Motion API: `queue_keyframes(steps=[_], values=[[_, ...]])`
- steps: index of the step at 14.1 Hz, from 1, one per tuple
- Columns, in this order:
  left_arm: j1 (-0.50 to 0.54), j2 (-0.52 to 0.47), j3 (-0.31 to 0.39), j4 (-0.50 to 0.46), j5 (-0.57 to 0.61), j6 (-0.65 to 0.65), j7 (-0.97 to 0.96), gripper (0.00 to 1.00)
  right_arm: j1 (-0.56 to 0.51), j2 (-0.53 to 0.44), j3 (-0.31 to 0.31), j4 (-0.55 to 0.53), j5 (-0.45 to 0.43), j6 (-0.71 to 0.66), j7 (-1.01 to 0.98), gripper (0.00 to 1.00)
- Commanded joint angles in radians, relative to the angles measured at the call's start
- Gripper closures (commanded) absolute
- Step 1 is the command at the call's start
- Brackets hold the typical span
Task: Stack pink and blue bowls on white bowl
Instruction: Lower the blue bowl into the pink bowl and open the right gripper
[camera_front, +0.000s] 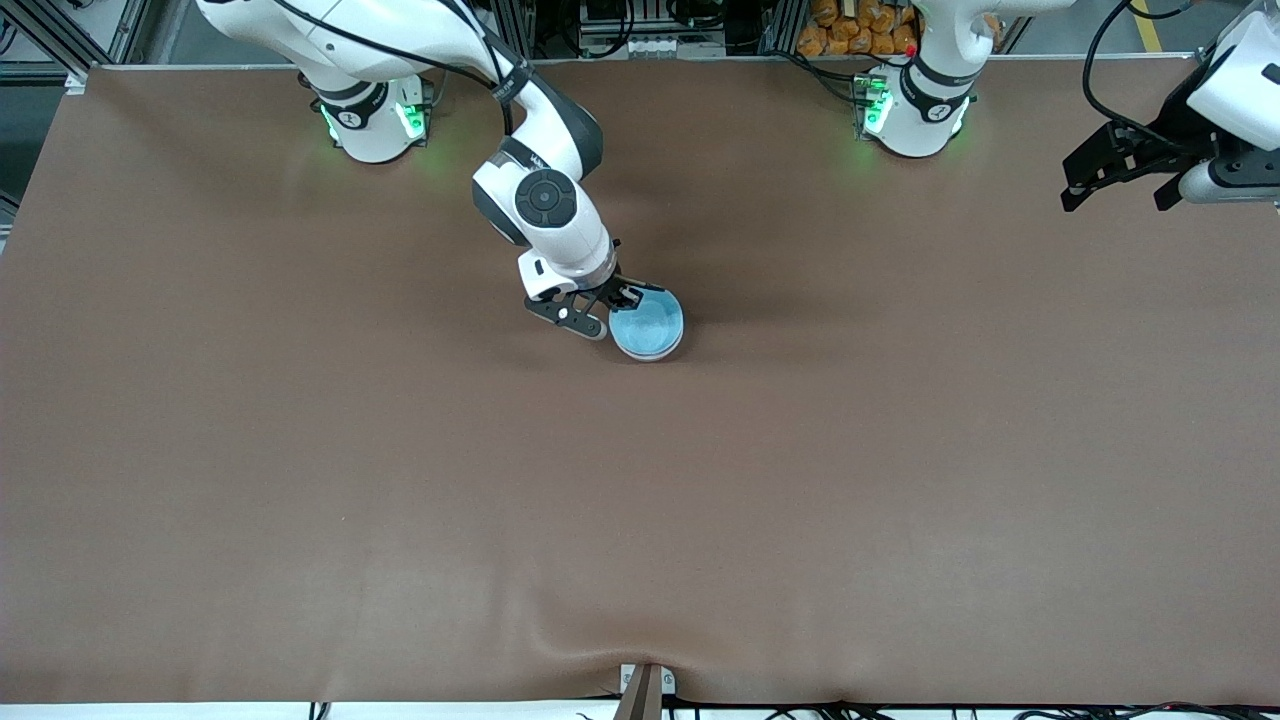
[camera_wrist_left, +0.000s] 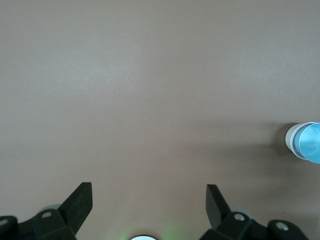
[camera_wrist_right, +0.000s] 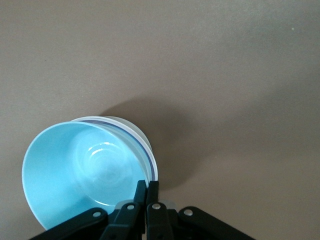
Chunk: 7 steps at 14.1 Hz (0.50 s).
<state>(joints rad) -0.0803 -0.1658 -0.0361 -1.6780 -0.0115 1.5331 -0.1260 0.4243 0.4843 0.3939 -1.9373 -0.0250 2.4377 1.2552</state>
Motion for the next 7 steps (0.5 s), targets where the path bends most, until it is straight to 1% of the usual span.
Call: queue_keyframes(steps=[1,2,5,7], values=[[0.002,-0.006,0.001,-0.003,-0.022,0.010,-0.001,0.00,-0.002,0.007,-0.004,0.009,-0.032,0.007,0.056,0.18],[0.002,-0.006,0.001,-0.003,-0.022,0.013,-0.001,0.00,-0.004,0.007,-0.004,0.023,-0.033,0.004,0.073,0.00],[0.002,-0.005,0.001,-0.005,-0.022,0.015,-0.001,0.00,-0.028,0.005,-0.006,0.093,-0.033,-0.038,0.072,0.00],[0.001,-0.001,0.001,-0.005,-0.022,0.015,-0.001,0.00,-0.064,0.007,-0.007,0.196,-0.033,-0.139,0.069,0.00]])
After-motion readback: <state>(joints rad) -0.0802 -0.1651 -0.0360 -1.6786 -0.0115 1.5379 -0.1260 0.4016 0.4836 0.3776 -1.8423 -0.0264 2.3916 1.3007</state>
